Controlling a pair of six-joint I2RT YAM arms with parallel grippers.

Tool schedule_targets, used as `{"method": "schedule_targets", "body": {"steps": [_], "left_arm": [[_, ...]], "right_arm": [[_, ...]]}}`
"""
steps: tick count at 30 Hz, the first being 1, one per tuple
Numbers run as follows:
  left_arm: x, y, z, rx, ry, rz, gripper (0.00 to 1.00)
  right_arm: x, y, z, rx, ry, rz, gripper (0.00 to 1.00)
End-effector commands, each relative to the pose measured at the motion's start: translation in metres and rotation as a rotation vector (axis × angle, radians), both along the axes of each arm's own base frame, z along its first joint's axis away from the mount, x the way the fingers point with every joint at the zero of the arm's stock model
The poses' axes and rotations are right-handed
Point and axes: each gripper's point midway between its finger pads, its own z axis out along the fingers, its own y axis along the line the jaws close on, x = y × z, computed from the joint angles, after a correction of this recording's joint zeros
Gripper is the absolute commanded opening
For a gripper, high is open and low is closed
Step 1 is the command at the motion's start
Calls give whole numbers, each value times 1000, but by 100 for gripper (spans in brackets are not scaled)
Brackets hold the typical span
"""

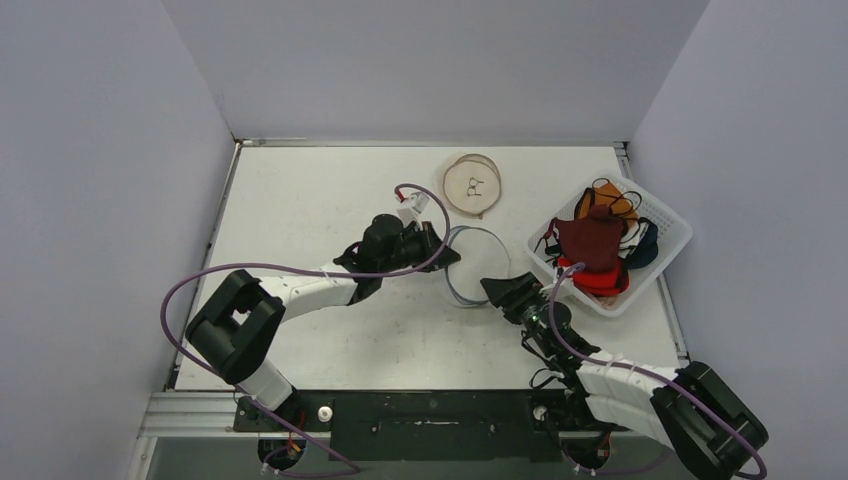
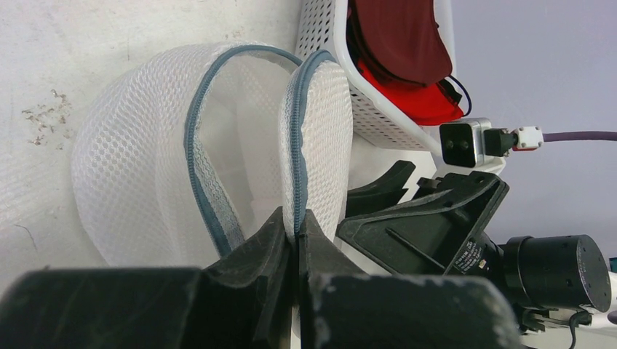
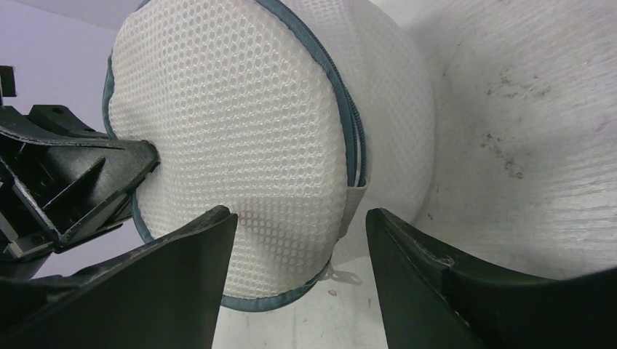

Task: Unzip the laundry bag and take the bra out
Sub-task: Close the laundry bag at the center of the board.

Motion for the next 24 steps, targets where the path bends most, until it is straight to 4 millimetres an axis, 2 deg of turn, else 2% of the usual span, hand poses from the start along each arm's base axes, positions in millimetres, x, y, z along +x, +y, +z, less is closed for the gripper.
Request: {"method": "schedule_targets", "body": {"steps": [1,9,16,17,18,21,24], "left_arm": [[2,-2,25,-71,-58,-10,0],[0,1,22,-86,-48,-12,0],[-2,10,32,-89,-56,12,0],[-2,14,34,-85,-56,21,5],[-3,18,36,-80,-56,29,14],[-6,33,45,-69,-68,60,50],[-11,52,55,-39,-97,93,71]], "right_arm": [[13,10,39,87,-114,13,63],[16,16,39,81,-124,33,37],[8,19,36,46,-119,105,6],[7,20,36,34,-116,126,5],[6,19,36,18,-116,141,5],[0,22,34,-47,-102,220,5],[-8,22,31,-103,-92,291,5]]}}
